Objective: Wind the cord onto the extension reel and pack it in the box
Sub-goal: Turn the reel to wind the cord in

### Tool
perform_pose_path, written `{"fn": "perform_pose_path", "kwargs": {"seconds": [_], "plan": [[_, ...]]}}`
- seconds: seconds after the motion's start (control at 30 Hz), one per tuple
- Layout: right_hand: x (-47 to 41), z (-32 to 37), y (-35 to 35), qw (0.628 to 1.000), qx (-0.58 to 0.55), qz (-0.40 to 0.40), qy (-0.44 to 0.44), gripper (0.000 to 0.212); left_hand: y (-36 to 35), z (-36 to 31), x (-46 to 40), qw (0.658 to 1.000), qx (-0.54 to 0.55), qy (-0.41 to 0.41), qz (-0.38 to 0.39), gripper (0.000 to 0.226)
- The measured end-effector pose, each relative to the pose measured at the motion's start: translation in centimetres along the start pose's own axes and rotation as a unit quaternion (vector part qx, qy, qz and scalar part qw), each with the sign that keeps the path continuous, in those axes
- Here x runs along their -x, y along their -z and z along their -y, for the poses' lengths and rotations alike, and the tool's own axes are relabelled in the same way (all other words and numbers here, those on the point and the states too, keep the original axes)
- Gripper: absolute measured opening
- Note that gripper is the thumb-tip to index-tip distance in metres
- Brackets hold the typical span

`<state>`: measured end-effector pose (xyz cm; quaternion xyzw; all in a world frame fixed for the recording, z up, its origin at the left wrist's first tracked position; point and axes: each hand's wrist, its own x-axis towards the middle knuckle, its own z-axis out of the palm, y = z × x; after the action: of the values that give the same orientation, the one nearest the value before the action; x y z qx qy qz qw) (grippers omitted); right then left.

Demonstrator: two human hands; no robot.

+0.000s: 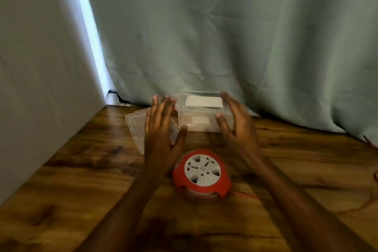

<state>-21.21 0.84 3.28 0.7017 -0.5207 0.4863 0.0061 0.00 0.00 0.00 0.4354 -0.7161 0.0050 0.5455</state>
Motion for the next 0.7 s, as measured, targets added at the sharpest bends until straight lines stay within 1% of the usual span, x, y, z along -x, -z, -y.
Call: {"fn": "perform_pose_path", "kwargs": {"seconds": [0.03, 0.07, 0.1, 0.13, 0.17, 0.2, 0.23, 0.3, 0.37, 0.43, 0.53, 0.63, 0.7], "plan": [[1.2, -0.8, -0.4, 0.996, 0.018, 0.085, -0.006, 0.039, -0.6, 0.8, 1.8, 0.999, 0.015, 0.035, 0.025, 0.07], [1.8, -1.3, -0.6, 0.982, 0.045, 0.183, -0.003, 0.035, -0.8, 1.1, 3.1, 0.997, 0.015, 0.064, 0.049, 0.069], [2.7, -1.9, -0.7, 0.958, 0.06, 0.281, 0.001, 0.035, -0.9, 1.6, 4.9, 0.992, 0.009, 0.086, 0.096, 0.068], [3.3, -2.7, -0.8, 0.928, 0.058, 0.369, -0.002, 0.038, -1.1, 1.9, 6.5, 0.98, 0.013, 0.107, 0.166, 0.068], [3.1, -2.9, -0.7, 0.908, 0.063, 0.414, 0.011, 0.041, -1.1, 2.2, 7.1, 0.967, 0.024, 0.117, 0.224, 0.071], [2.8, -3.1, -0.7, 0.896, 0.068, 0.439, 0.019, 0.046, -1.1, 2.4, 7.3, 0.953, 0.04, 0.122, 0.276, 0.078], [2.3, -3.1, -0.6, 0.886, 0.072, 0.457, 0.021, 0.05, -1.0, 2.5, 7.1, 0.938, 0.051, 0.121, 0.321, 0.087], [1.5, -2.9, -0.8, 0.867, 0.092, 0.489, 0.03, 0.056, -0.8, 2.8, 6.6, 0.916, 0.049, 0.106, 0.385, 0.105], [1.0, -2.5, -1.1, 0.855, 0.105, 0.508, 0.033, 0.058, -0.7, 2.9, 6.3, 0.897, 0.045, 0.093, 0.43, 0.119], [0.4, -2.4, -1.3, 0.849, 0.099, 0.518, 0.029, 0.058, -0.3, 3.1, 6.1, 0.885, 0.045, 0.082, 0.456, 0.132], [-0.4, -2.7, -1.5, 0.841, 0.072, 0.536, 0.007, 0.056, -0.4, 3.5, 6.1, 0.885, 0.055, 0.068, 0.458, 0.136], [-1.1, -3.1, -1.7, 0.851, 0.038, 0.524, -0.005, 0.052, -0.8, 4.1, 5.8, 0.895, 0.093, 0.083, 0.429, 0.135], [-1.3, -3.2, -1.8, 0.857, 0.041, 0.514, -0.006, 0.051, -1.1, 4.4, 5.5, 0.898, 0.107, 0.097, 0.415, 0.13]]}}
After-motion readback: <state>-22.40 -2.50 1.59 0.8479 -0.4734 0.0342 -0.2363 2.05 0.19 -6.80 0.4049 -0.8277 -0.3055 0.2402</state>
